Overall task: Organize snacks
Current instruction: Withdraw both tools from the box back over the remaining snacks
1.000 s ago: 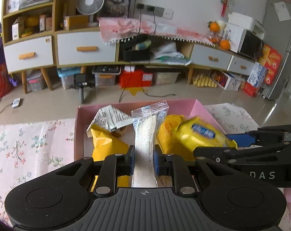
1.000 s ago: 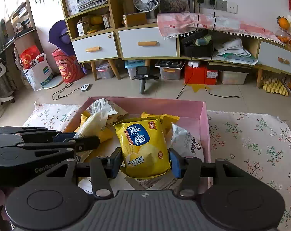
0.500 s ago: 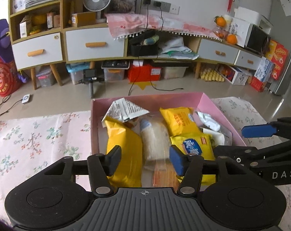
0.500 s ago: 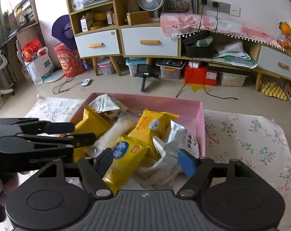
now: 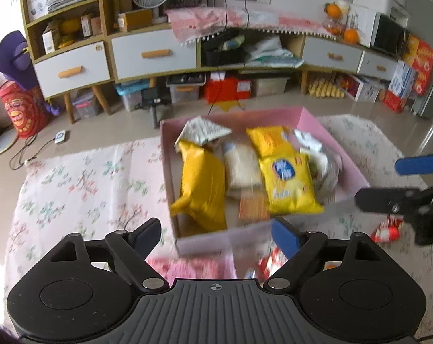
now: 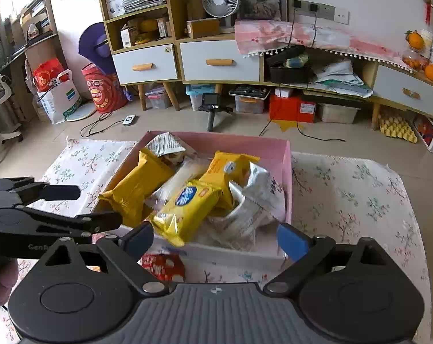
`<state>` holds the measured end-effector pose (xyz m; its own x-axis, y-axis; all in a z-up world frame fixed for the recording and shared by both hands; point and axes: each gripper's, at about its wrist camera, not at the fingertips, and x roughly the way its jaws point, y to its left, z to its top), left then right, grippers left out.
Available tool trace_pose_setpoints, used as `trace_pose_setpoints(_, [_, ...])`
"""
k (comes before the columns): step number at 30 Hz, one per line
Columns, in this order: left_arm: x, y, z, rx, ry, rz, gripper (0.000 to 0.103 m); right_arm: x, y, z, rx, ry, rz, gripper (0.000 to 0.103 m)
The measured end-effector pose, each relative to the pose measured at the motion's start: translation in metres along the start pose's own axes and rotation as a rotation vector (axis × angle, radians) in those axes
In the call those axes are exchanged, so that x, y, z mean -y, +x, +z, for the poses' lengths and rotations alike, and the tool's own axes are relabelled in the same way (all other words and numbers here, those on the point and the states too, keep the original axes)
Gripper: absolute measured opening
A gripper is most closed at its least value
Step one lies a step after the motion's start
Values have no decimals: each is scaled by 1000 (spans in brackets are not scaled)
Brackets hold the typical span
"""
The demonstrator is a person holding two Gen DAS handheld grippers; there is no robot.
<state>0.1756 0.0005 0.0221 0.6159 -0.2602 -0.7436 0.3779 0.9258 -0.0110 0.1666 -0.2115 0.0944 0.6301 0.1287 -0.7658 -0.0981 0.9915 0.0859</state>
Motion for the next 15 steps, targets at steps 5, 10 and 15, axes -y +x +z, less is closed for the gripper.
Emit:
trace_pose_setpoints(5, [5,-6,-16,-58,1,31,90,-1,-10,-13,-12,23,-14,80])
trace_pose_setpoints(10, [8,-6,-33,-124,-29,54,91,-6,-17,-28,-26,17,-19,82])
trace_pose_setpoints(15, [12,-2,-51,-163,-56,52,93,-14,-15,-47,-50,-43,-25,82])
